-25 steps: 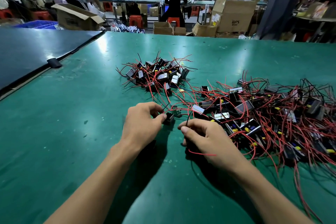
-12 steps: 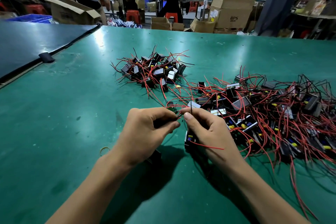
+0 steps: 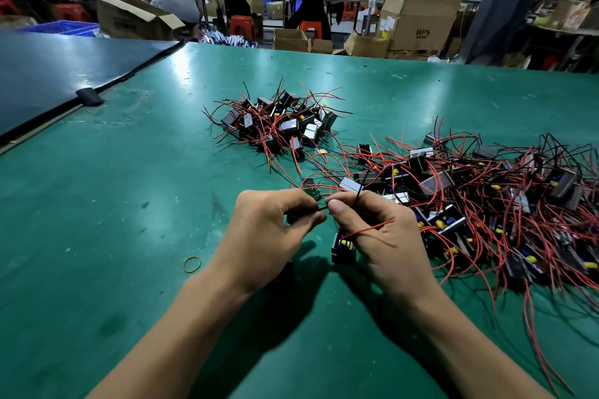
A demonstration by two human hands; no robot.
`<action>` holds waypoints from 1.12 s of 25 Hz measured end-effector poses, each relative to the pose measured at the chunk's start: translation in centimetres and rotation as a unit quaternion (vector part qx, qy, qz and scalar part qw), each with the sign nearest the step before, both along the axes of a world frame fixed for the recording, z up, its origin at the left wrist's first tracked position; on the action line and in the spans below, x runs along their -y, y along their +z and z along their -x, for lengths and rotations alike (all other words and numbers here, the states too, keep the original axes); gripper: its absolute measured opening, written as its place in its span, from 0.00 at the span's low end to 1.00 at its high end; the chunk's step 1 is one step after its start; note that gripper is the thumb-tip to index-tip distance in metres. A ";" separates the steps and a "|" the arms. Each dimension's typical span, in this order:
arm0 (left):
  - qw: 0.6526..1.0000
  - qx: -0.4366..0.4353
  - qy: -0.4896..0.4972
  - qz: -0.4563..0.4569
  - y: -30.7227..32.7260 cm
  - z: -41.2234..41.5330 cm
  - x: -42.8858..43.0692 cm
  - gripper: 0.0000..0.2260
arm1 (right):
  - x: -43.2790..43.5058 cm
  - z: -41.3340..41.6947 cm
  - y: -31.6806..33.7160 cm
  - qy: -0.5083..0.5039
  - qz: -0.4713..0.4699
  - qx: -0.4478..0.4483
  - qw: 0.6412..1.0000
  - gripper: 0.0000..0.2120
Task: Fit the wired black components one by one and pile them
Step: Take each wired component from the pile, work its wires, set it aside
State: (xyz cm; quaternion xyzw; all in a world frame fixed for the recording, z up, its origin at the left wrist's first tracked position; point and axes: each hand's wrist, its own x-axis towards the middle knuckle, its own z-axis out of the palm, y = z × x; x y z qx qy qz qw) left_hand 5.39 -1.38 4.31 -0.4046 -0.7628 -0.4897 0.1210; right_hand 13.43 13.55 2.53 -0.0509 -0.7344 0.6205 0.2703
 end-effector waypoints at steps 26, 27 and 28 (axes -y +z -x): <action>0.990 0.068 0.072 -0.096 -0.7 -0.7 -1.5 0.07 | -0.6 -0.5 -0.6 -0.032 -0.113 -0.001 0.993 0.04; 0.990 0.070 0.072 -0.098 -0.7 -0.7 -1.5 0.07 | -0.6 -0.5 -0.7 -0.034 -0.114 -0.004 0.993 0.03; 0.989 0.076 0.072 -0.100 -0.6 -0.7 -1.5 0.08 | -0.6 -0.5 -0.8 -0.036 -0.117 -0.008 0.992 0.03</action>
